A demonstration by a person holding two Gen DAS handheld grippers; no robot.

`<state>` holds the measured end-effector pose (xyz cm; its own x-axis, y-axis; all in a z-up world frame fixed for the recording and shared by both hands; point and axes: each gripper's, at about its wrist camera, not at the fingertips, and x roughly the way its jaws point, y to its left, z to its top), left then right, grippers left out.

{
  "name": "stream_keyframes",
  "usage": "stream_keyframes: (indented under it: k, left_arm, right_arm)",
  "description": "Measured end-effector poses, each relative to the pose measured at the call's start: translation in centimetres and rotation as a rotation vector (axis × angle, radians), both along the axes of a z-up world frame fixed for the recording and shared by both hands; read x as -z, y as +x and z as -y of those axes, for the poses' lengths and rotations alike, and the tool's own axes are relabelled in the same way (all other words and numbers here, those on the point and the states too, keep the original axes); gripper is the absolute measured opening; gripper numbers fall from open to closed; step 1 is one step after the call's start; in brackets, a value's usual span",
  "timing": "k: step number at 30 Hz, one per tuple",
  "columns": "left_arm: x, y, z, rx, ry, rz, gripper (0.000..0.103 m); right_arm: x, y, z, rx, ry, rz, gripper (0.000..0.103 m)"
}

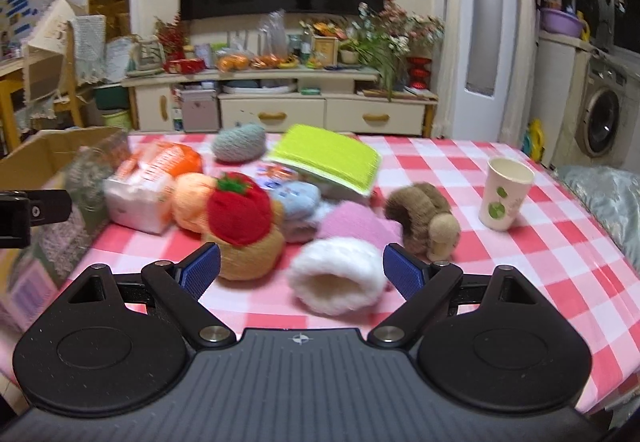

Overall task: Organize soft objects
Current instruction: 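Move both tools over the table toward the pile of plush toys, then reach left tool to red strawberry plush while right tool reaches white fluffy plush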

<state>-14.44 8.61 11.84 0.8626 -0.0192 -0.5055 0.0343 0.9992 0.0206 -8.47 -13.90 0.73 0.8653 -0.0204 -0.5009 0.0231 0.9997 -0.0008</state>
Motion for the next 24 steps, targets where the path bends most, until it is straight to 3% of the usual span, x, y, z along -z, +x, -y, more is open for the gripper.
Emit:
stream_keyframes:
  k: [8,15,24]
  left_arm:
    - [-1.3,-1.7,-3.3,-0.065,-0.008,0.032,0.102]
    - [-1.5,-2.8,-5.8,-0.117,-0.007,0.047,0.102]
    - [-2.4,-4.4,-6.9,-0.145,0.005,0.071,0.102]
  right_arm:
    - [-0.9,-1.1,-0.9,-0.112,-0.010,0.020,0.103]
    - [-1.8,-4.5,-1.6,-0.198,-0.015,0.066,0.103]
    - [-3.3,-7.2,-1.0,-0.257,0.010,0.081,0.103]
